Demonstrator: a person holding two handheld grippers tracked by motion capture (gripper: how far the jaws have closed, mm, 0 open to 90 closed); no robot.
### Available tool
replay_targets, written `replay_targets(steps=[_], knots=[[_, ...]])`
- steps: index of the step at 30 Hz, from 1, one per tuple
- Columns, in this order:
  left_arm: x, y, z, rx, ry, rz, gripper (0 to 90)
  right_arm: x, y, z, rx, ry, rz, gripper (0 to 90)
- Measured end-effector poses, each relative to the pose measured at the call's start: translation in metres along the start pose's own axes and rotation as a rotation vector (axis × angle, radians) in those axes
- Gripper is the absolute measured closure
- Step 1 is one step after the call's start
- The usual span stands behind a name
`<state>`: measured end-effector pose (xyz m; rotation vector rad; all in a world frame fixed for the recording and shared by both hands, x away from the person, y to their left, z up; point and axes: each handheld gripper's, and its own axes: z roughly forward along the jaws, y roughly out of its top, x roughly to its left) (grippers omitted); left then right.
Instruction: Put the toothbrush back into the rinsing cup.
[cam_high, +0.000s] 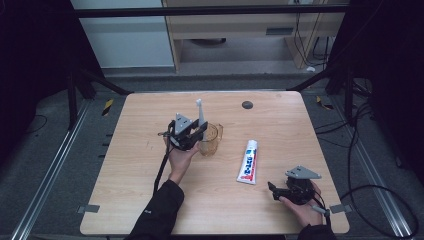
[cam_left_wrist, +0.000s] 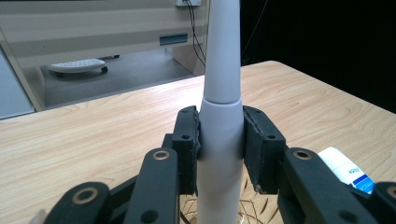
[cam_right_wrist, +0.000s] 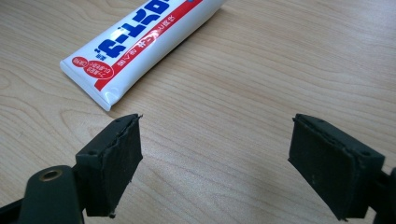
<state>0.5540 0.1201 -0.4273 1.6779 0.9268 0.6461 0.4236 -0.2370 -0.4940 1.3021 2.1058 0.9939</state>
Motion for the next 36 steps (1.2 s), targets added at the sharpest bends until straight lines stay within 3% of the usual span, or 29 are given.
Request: replay_targets(steps=[36], knots=[[0.001, -0.011, -0.01, 0.038, -0.027, 0.007, 63.2, 0.001, 0.001, 0.0, 0.002, 0.004, 0.005, 16.7]])
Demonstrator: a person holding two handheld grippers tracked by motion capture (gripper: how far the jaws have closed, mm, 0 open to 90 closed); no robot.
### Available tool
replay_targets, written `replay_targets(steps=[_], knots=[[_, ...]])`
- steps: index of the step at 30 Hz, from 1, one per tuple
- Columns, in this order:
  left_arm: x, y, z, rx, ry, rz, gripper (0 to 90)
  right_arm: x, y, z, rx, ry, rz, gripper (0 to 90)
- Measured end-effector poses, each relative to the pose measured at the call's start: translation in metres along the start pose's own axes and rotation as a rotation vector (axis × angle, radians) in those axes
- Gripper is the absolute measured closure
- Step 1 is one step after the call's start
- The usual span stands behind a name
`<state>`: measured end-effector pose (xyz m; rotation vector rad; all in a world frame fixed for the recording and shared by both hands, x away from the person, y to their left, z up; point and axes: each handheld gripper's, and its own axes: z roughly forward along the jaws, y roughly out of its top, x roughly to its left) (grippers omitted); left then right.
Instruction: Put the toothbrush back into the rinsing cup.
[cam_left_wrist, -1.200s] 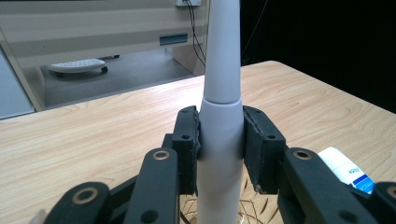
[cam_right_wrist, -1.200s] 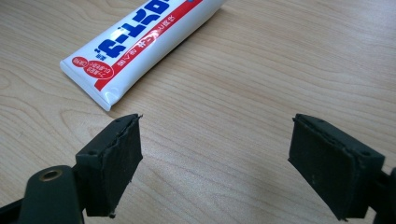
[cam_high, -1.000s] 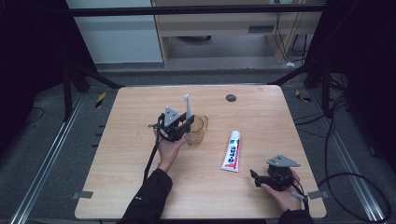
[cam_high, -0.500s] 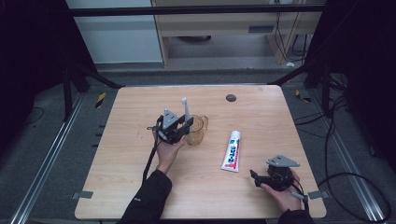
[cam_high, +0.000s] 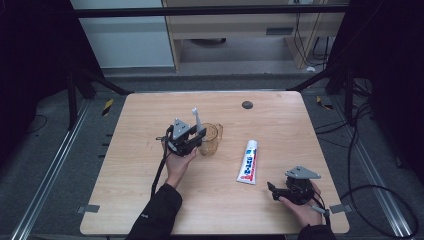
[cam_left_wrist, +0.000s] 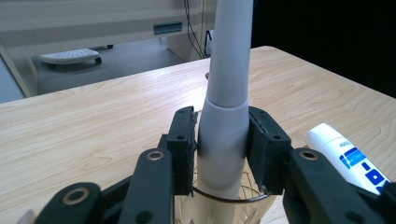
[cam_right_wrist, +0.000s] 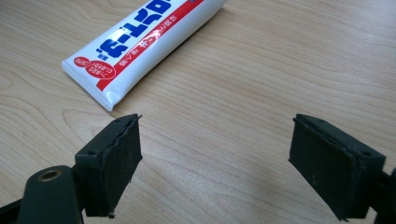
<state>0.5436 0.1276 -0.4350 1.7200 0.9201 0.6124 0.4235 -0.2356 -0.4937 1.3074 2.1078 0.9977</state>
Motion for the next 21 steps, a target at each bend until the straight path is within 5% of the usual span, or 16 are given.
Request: replay_targets(steps=[21], knots=[[0.0, 0.0, -0.025, 0.021, -0.007, 0.019, 52.2, 0.002, 0.002, -0.002, -0.01, 0.003, 0.011, 15.4]])
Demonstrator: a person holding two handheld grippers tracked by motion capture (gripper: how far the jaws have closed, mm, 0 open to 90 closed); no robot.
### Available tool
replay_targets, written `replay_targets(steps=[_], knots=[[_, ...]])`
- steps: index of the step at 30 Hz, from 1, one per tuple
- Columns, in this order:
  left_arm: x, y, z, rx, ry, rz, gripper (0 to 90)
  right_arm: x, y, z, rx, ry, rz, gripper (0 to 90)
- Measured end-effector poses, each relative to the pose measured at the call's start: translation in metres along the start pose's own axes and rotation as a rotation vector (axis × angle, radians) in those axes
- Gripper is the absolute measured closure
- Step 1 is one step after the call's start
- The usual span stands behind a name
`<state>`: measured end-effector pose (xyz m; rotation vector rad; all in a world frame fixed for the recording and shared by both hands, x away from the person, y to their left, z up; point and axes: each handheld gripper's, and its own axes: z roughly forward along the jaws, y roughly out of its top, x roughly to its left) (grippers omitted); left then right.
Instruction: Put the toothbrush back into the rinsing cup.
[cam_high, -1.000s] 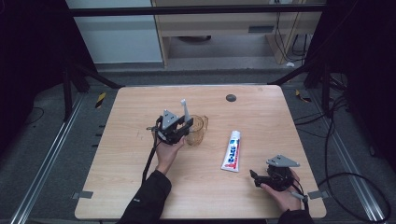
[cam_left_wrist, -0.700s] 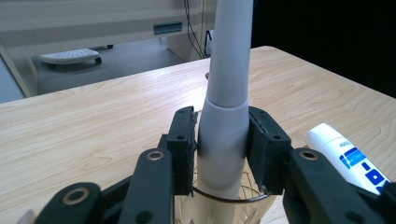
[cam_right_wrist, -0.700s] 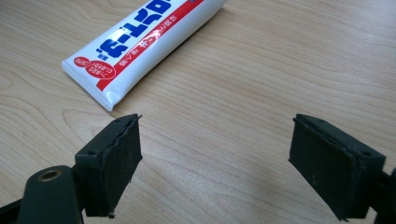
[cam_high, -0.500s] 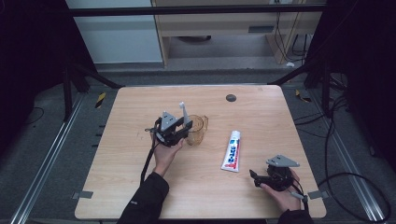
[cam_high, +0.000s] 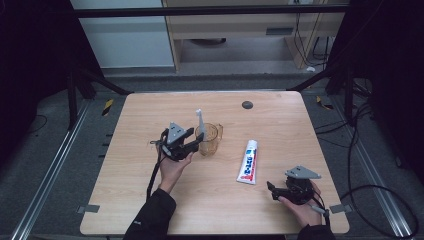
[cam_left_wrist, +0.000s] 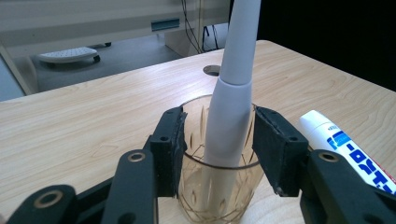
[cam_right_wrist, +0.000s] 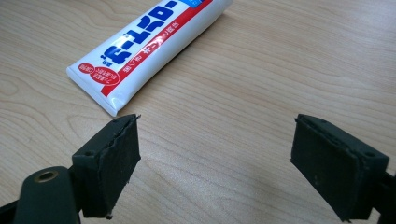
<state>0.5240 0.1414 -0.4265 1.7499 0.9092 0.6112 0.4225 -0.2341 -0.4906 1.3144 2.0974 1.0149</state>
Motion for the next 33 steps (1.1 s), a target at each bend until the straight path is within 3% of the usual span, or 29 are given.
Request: replay_targets(steps=[10, 17, 20, 24, 25, 28, 29, 33], knots=[[0.003, 0.007, -0.022, 0.051, 0.038, 0.05, 48.1, 0.0, 0.002, -0.004, -0.017, 0.001, 0.008, 15.3], [0.011, 0.007, -0.04, 0.072, 0.059, 0.059, 46.1, 0.003, 0.004, -0.005, -0.019, 0.02, -0.001, 19.2], [0.016, -0.003, -0.053, 0.086, 0.065, 0.032, 45.8, 0.003, 0.004, -0.005, -0.012, 0.032, 0.011, 19.2], [0.017, -0.014, -0.062, 0.118, 0.063, 0.032, 46.2, 0.004, 0.005, -0.005, -0.005, 0.035, 0.007, 19.9], [0.017, -0.023, -0.069, 0.146, 0.065, 0.052, 46.6, 0.005, 0.005, -0.005, -0.006, 0.036, 0.005, 20.1], [0.019, -0.032, -0.079, 0.172, 0.067, 0.058, 47.3, 0.005, 0.006, -0.006, -0.006, 0.034, 0.006, 20.5], [0.021, -0.042, -0.089, 0.188, 0.075, 0.048, 48.1, 0.006, 0.006, -0.006, -0.008, 0.037, 0.005, 20.7], [0.029, -0.061, -0.104, 0.219, 0.099, 0.015, 49.1, 0.009, 0.008, -0.004, 0.003, 0.045, 0.008, 21.0]])
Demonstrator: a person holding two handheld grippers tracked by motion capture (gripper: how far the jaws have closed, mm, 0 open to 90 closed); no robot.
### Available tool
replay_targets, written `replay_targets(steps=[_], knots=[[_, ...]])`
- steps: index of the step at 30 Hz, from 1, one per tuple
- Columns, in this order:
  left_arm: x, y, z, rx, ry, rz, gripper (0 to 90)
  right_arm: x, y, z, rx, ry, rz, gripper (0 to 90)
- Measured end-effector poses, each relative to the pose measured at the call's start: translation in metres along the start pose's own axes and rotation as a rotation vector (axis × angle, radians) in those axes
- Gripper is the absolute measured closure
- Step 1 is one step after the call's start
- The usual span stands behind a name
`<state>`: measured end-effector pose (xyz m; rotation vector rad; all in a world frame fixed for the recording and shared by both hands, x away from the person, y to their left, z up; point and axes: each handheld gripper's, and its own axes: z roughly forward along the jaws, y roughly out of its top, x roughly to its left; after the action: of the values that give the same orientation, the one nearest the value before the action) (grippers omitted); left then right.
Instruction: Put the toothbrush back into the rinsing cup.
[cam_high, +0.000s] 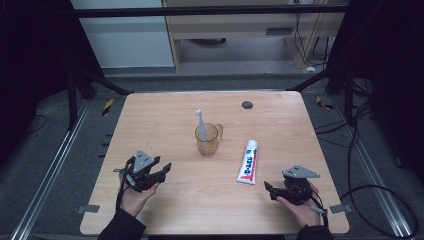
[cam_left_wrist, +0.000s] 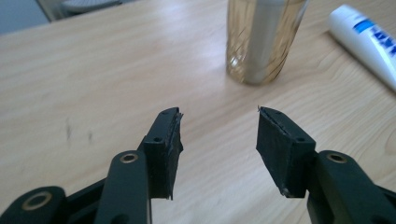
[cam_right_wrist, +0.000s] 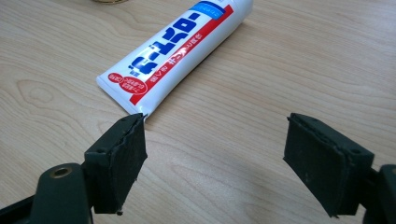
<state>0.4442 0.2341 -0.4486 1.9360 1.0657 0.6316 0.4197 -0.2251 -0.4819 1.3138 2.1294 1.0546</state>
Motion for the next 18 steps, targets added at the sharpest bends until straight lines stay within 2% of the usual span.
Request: replay_targets(steps=[2, 7, 11, 13, 18], knots=[[0.005, -0.01, -0.004, 0.018, 0.003, -0.023, 50.0, 0.002, 0.001, 0.001, -0.001, -0.003, -0.011, 22.1], [0.012, -0.024, -0.014, 0.05, 0.029, -0.05, 54.6, 0.006, 0.004, 0.003, 0.003, 0.004, -0.019, 28.1], [0.018, -0.028, -0.021, 0.052, 0.054, -0.077, 58.7, 0.008, 0.005, 0.006, 0.014, 0.011, -0.021, 34.3], [0.022, -0.032, -0.025, 0.047, 0.07, -0.108, 59.6, 0.012, 0.009, 0.01, 0.022, 0.019, -0.035, 40.2], [0.023, -0.034, -0.022, 0.063, 0.074, -0.112, 62.8, 0.017, 0.014, 0.016, 0.024, 0.022, -0.034, 47.9]])
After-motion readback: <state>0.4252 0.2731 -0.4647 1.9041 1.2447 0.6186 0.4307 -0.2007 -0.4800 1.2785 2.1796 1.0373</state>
